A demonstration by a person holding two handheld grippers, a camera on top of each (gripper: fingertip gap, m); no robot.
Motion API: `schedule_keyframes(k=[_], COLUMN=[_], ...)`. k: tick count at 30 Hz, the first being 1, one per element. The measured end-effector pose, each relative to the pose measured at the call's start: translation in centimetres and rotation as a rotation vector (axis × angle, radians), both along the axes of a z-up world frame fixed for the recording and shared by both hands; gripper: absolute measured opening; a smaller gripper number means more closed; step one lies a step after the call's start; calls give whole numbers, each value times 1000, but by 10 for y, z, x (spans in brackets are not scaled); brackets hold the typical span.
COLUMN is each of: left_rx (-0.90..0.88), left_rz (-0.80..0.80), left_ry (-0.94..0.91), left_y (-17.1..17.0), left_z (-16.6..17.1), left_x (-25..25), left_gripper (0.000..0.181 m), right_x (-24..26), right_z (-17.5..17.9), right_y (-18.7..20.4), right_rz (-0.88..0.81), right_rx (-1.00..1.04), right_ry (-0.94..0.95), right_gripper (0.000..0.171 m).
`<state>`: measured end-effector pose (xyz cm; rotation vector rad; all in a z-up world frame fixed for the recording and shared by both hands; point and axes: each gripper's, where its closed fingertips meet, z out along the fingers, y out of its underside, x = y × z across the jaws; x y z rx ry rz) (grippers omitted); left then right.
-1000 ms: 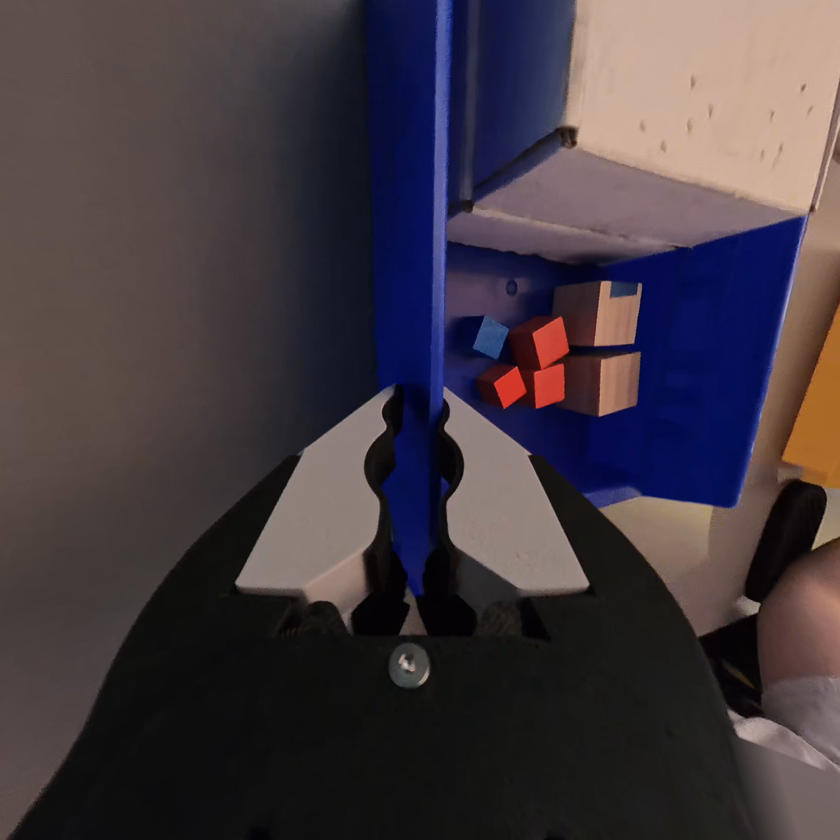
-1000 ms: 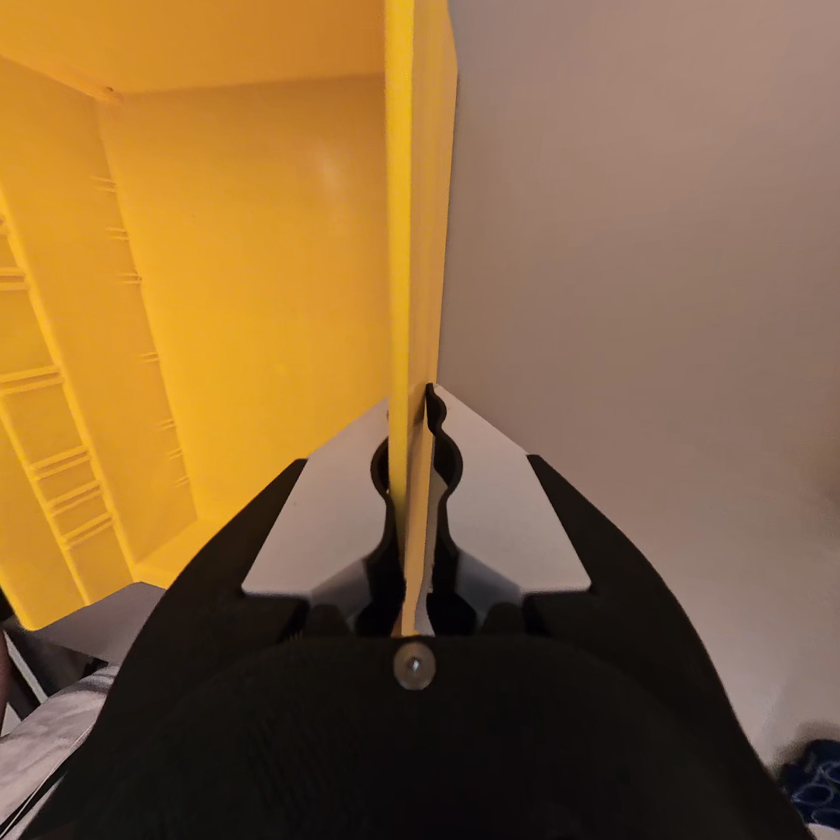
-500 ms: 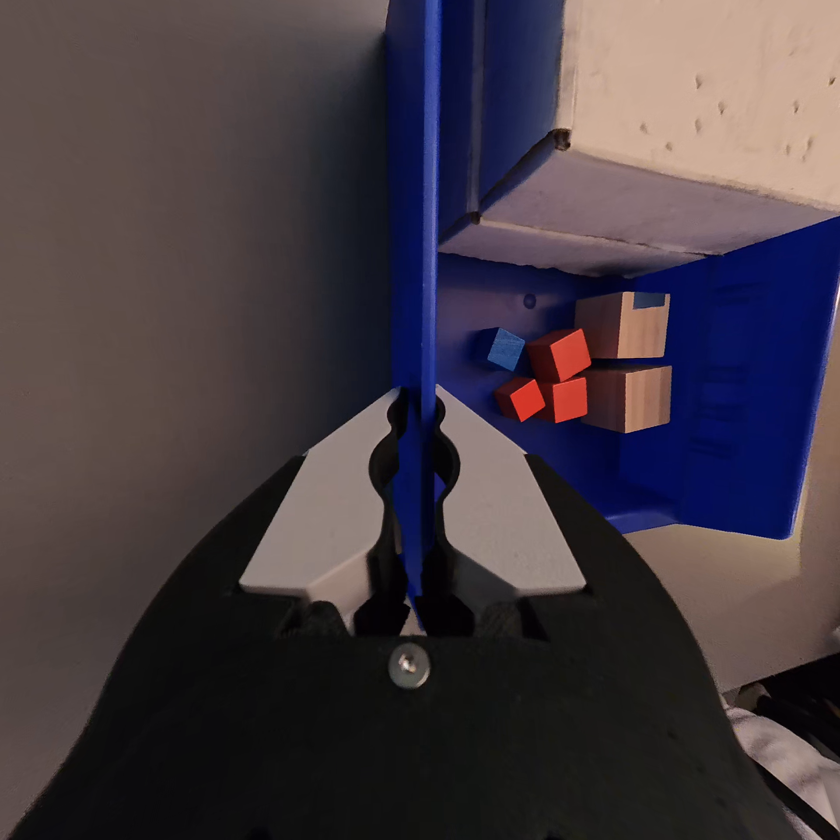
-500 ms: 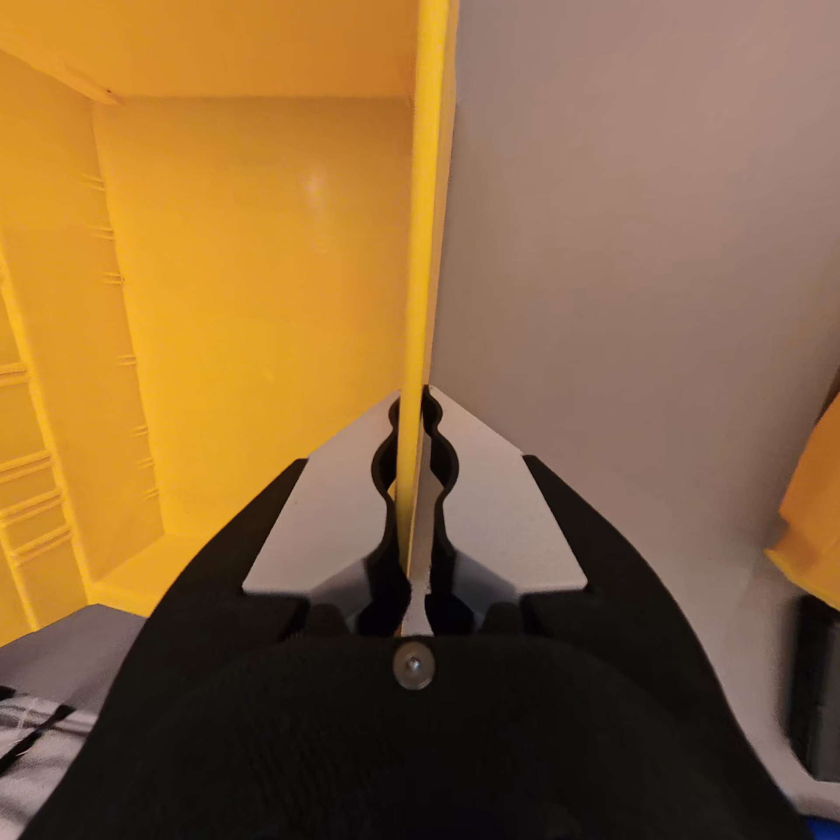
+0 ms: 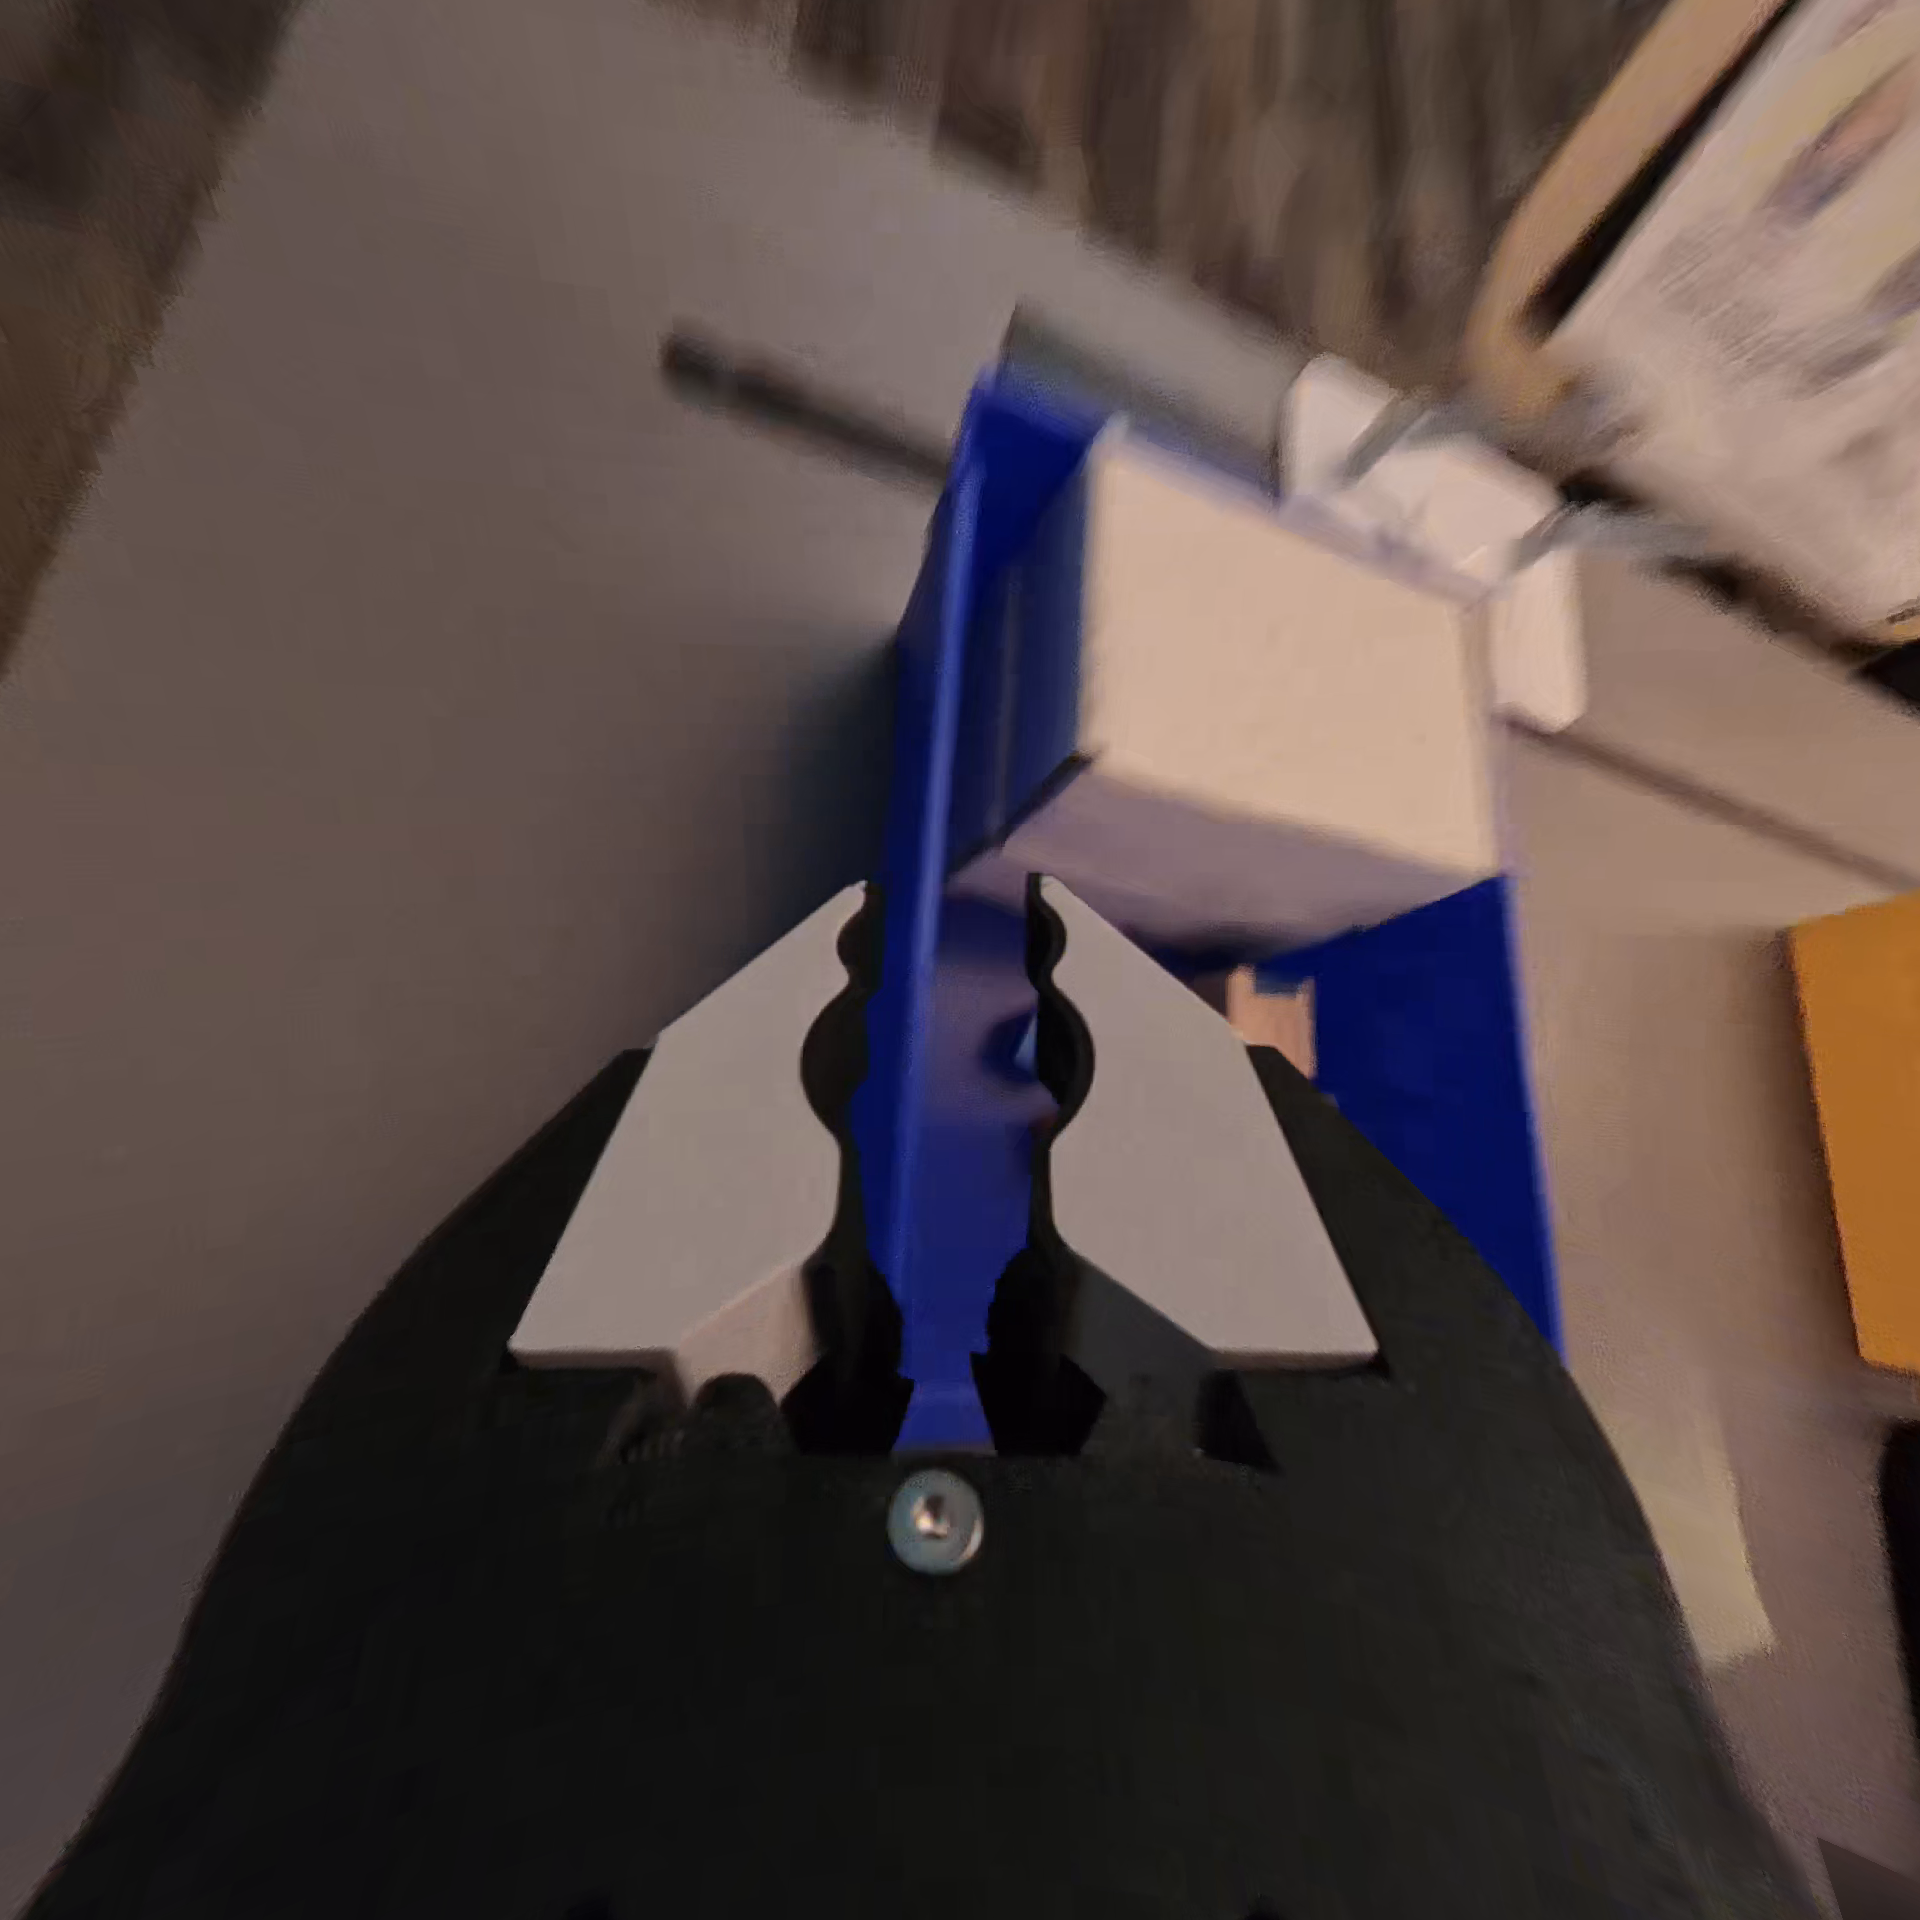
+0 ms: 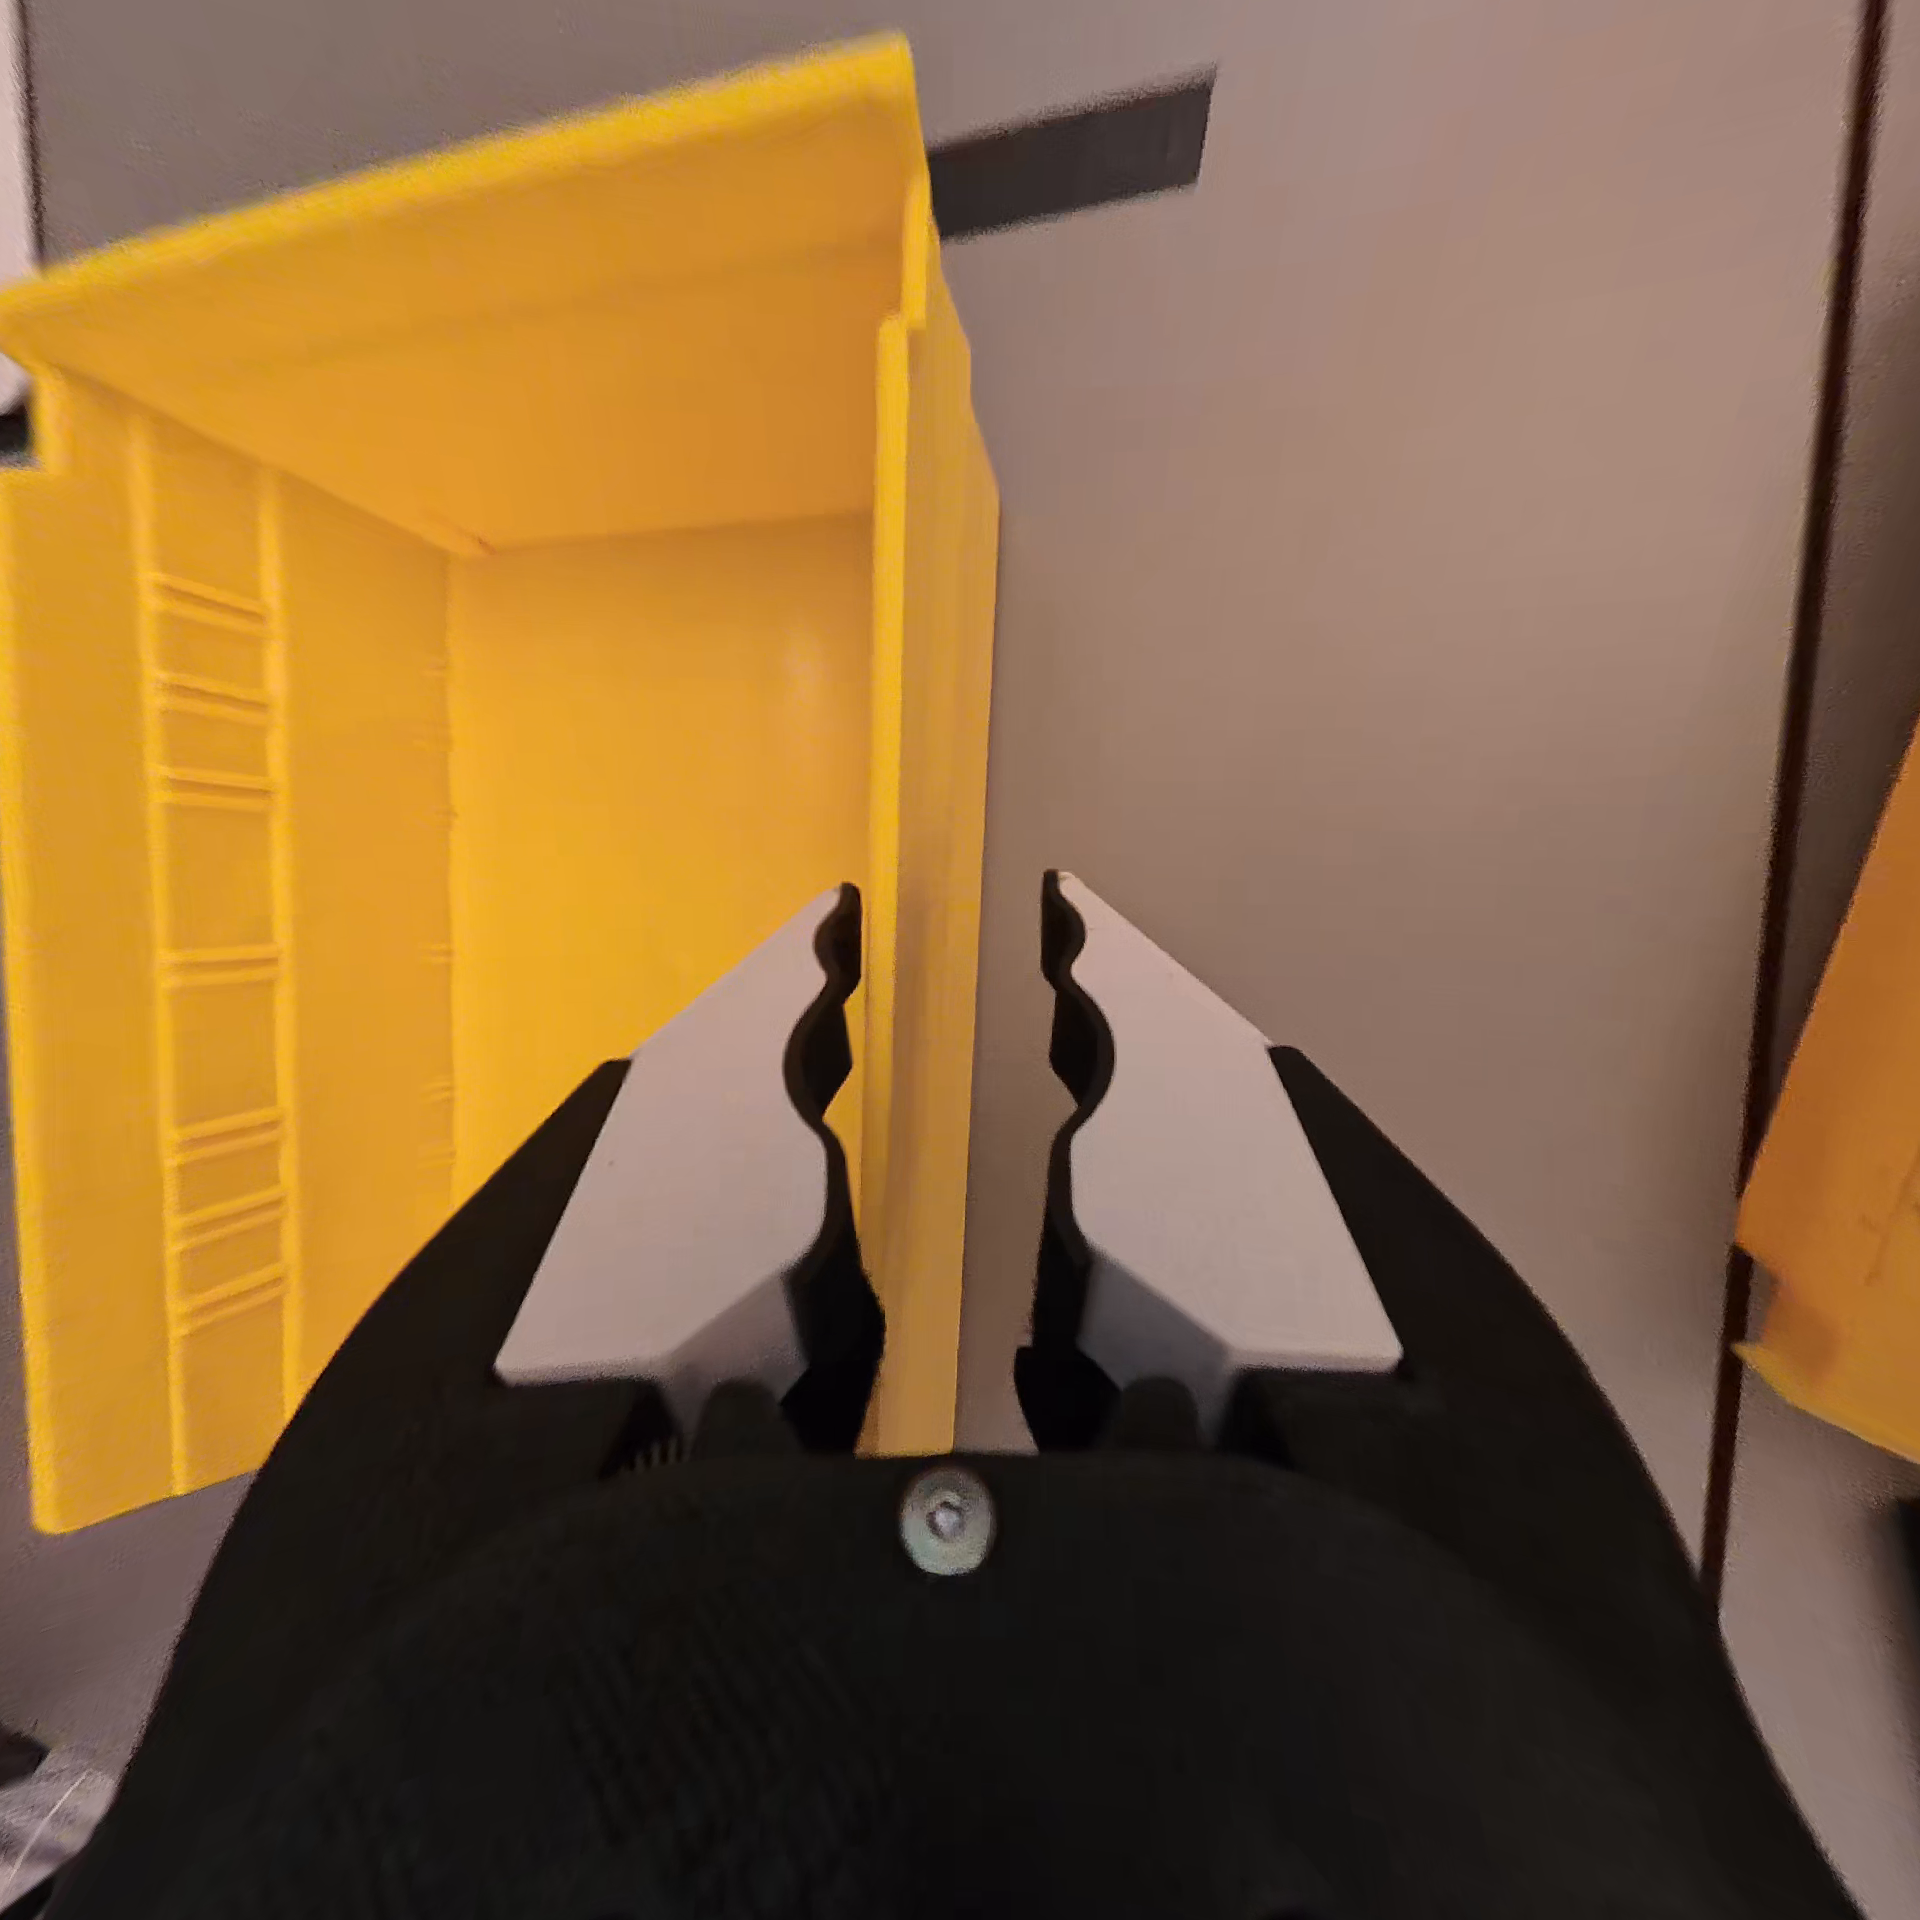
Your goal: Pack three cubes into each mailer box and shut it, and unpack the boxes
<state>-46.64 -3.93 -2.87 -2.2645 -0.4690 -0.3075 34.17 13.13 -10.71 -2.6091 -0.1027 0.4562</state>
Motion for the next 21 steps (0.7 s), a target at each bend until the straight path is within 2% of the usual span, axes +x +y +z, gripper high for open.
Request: schedule_keyframes(k=[4, 7, 9, 12, 14, 17, 21], left_rx=[436, 635, 586, 594, 593, 515, 461], left_rz=[-160, -249, -255, -217, -155, -240, -263], left_ry=[94, 89, 48, 73, 144, 83, 167], left_y=[41, 84, 102, 108, 111, 106, 103], left_z=[83, 115, 106, 84, 76, 59, 38], left_x=[45, 80, 86, 80, 56, 58, 49], left_gripper=[49, 77, 77, 72, 69, 72, 72], right_x=[7, 6, -8, -32, -52, -85, -119], right_z=[51, 115, 163, 211, 231, 256, 270], right_y=[19, 31, 27, 10, -1, -16, -31], right_rz=[-25, -59, -47, -28, 17, 91, 184], right_rx=[282, 606, 859, 1060, 1113, 1166, 1211], right_ry=[-44, -112, -122, -81, -25, 88, 128], right_gripper=[41, 43, 43, 46, 45, 45, 44])
